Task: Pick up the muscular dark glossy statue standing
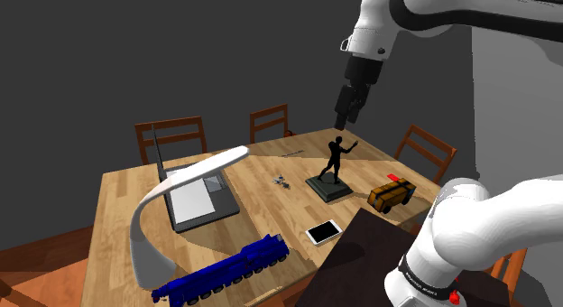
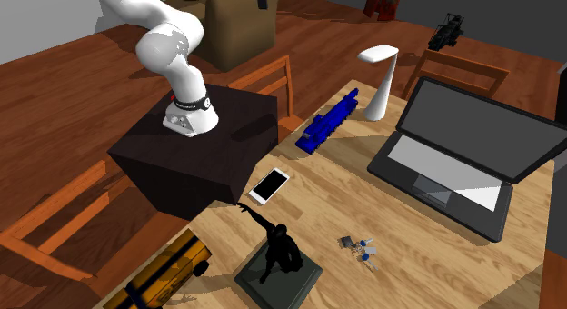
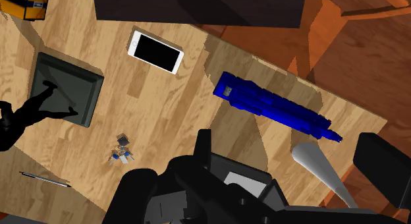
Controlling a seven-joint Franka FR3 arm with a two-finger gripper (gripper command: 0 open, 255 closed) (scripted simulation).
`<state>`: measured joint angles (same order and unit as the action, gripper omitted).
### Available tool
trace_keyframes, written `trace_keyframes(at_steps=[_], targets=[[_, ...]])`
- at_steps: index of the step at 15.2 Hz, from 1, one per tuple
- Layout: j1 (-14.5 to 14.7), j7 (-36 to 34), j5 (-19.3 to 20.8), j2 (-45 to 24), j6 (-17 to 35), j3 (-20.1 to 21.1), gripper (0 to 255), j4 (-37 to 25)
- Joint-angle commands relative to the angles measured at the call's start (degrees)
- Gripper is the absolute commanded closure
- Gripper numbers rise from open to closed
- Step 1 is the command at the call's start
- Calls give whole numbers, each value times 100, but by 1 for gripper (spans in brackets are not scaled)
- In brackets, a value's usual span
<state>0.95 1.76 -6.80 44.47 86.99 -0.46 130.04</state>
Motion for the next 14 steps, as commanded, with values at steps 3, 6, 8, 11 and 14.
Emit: trace_keyframes(at_steps=[3,6,8,11,14], targets=[[-94,136,137,-89,243,-140,0,171],[-238,332,335,-267,618,-356,0,386],[-334,458,462,-415,874,-503,0,502],[-477,642,640,-680,1267,-729,0,633],[-616,822,799,-996,1664,-959,0,711]])
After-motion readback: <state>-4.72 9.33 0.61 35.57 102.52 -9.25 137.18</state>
